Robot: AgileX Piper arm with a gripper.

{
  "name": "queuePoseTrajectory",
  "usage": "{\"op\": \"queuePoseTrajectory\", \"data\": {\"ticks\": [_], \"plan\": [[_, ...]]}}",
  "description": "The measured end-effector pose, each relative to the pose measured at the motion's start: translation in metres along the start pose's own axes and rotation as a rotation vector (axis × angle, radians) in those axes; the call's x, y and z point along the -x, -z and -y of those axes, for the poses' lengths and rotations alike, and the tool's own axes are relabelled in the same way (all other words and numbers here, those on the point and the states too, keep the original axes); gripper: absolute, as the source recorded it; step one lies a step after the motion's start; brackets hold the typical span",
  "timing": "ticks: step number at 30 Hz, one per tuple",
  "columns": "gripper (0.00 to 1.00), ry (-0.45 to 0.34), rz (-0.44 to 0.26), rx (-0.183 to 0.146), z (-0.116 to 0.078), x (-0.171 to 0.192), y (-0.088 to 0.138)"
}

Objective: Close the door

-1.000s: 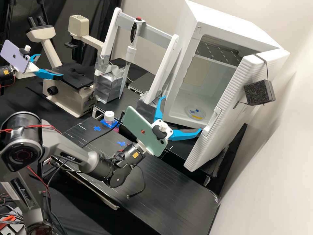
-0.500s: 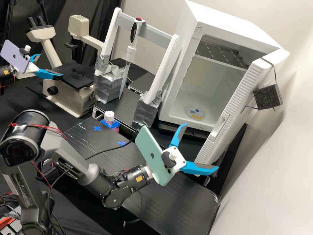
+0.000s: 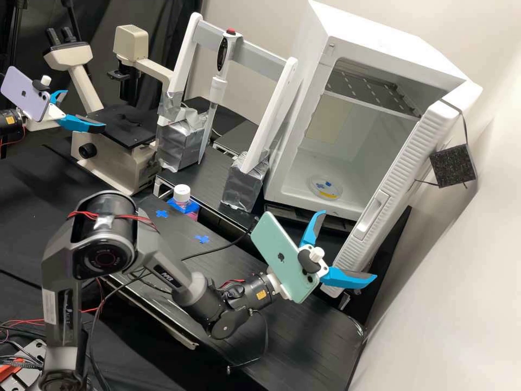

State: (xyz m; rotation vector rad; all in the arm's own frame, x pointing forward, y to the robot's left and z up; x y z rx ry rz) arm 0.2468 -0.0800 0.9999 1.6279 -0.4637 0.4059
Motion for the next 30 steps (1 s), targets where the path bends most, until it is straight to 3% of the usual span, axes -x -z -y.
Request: {"op": "queuePoseTrajectory", "data": {"ticks": [2,15,25,30], "plan": [[1.0,-0.001,-0.003,0.01,0.001,-0.003,-0.001],[1.0,0.009,-0.055,-0.008,0.008,-0.022,0.007],[1.0,0.062,-0.068,-0.107,0.009,-0.014,0.02],[1.0,0.156,-0.129,-0.076,0.015,0.001,0.042]]}}
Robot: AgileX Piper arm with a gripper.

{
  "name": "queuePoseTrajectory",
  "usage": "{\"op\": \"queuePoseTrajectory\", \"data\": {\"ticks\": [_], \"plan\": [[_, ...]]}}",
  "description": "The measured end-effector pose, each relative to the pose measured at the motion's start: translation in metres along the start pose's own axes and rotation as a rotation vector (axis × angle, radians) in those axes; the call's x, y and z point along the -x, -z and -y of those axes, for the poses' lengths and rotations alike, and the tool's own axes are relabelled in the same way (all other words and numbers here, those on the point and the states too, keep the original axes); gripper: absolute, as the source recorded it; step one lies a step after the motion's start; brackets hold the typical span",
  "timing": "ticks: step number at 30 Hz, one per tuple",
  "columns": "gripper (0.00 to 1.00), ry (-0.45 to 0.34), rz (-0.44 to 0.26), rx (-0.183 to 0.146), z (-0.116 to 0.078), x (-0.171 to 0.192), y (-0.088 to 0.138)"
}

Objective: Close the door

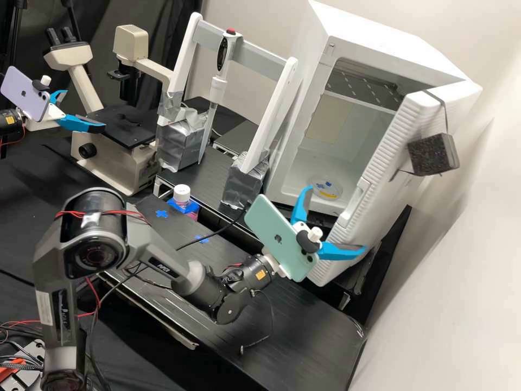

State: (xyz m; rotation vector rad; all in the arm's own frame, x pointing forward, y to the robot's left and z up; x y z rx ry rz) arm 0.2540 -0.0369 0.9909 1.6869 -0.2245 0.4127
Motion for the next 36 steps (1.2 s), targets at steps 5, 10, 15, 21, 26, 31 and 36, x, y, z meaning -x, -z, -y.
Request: {"op": "queuePoseTrajectory", "data": {"ticks": [5,10,15,21,26,31,36], "plan": [[1.0,0.071,-0.087,0.026,0.013,0.006,0.027],[1.0,0.104,-0.146,0.021,0.022,0.005,0.042],[1.0,0.153,-0.185,0.007,0.035,-0.002,0.051],[1.0,0.193,-0.235,-0.007,0.047,-0.017,0.059],[1.0,0.213,-0.294,-0.004,0.052,-0.027,0.072],[1.0,0.22,-0.324,-0.003,0.054,-0.031,0.079],[1.0,0.217,-0.333,0.0,0.053,-0.033,0.081]]}}
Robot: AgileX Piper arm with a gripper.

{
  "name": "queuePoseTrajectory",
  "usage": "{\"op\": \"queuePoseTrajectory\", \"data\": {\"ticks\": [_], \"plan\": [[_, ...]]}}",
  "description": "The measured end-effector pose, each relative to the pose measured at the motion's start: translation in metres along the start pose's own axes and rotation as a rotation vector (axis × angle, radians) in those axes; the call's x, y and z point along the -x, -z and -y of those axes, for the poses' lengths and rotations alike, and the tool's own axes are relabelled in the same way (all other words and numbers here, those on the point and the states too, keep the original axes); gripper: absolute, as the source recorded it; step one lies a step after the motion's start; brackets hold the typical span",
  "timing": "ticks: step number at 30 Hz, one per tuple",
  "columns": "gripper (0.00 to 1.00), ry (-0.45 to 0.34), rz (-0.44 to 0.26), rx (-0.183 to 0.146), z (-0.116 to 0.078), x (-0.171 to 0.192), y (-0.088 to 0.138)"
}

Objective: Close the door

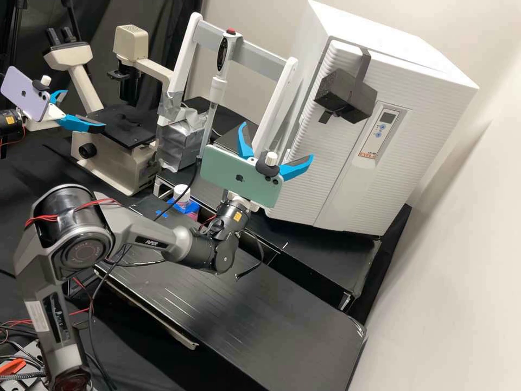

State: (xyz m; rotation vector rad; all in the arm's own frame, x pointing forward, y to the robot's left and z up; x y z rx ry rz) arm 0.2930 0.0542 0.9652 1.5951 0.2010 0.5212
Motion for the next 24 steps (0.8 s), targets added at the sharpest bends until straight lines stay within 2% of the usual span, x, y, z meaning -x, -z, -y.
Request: {"op": "queuePoseTrajectory", "data": {"ticks": [10,13,16,19,21,24], "plan": [[1.0,0.019,0.027,-0.021,0.007,-0.001,-0.009],[1.0,-0.024,0.059,-0.056,0.012,0.005,-0.012],[1.0,-0.062,0.097,-0.049,0.014,0.014,-0.013],[1.0,-0.075,0.123,-0.074,0.016,0.025,-0.012],[1.0,-0.082,0.136,-0.103,0.018,0.035,-0.011],[1.0,-0.083,0.162,-0.113,0.02,0.046,-0.011]]}}
